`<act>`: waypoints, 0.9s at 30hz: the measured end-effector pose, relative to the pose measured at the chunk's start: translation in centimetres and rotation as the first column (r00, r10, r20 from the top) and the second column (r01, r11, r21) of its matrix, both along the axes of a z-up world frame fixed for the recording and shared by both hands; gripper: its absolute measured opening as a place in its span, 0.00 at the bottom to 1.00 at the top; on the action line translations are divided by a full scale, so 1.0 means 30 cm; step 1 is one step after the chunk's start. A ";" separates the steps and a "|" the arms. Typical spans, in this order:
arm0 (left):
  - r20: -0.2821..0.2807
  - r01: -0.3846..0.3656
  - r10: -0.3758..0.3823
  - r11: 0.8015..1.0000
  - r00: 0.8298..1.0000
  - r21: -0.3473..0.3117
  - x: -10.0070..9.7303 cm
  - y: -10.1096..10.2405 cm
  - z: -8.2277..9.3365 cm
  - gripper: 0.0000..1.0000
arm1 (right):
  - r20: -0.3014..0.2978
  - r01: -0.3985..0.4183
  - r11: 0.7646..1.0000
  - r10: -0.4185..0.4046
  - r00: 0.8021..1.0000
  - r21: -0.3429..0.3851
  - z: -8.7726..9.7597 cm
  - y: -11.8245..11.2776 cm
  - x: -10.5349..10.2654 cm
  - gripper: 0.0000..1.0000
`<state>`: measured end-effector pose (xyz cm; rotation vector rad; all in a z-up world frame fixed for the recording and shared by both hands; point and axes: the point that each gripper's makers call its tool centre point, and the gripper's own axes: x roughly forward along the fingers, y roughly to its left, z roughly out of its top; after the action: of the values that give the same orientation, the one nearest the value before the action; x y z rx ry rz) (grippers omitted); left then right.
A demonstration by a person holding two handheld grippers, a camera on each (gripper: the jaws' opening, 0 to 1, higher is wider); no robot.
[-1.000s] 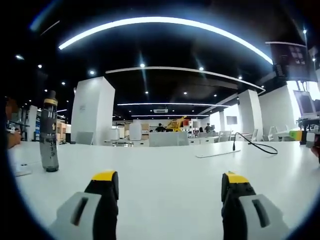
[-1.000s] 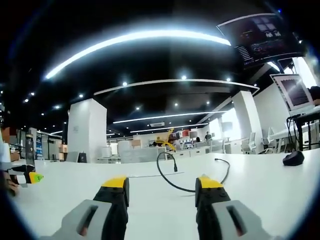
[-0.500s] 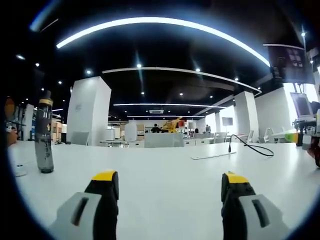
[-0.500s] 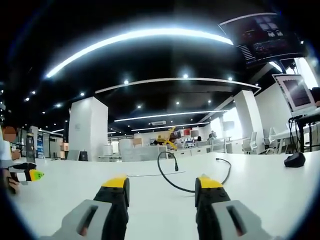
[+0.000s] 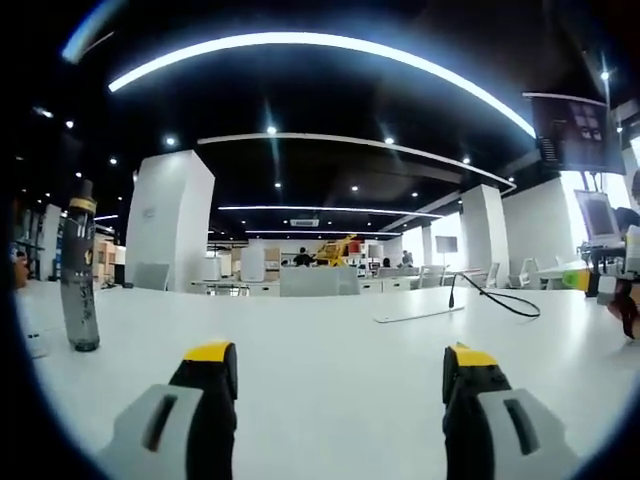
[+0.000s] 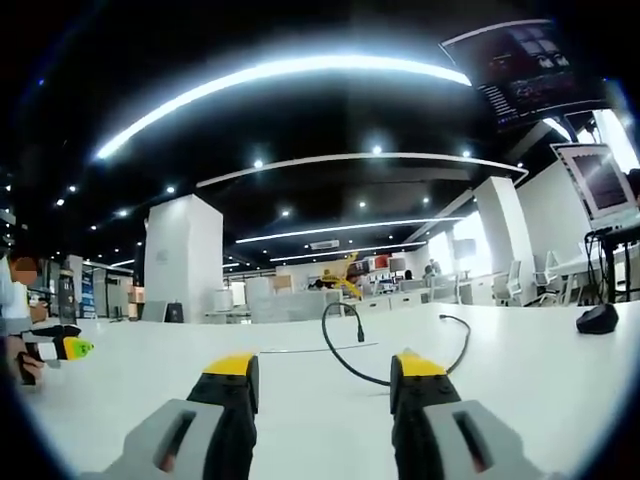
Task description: Locate the USB plug end of the data cable currently connected to the USB port on the desk. Grip the plug, withdraw it from the port, and place it onto the desktop.
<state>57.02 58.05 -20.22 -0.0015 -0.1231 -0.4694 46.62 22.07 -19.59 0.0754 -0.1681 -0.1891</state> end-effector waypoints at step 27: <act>0.029 0.146 -0.148 0.988 0.989 0.041 0.023 -0.150 0.071 0.85 | -0.025 -0.047 0.999 0.047 0.999 -0.001 -0.009 -0.045 0.012 0.53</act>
<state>57.70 53.55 -18.10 0.0352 -0.1462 -0.6193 46.99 20.72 -19.86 0.0750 -0.1411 -0.1428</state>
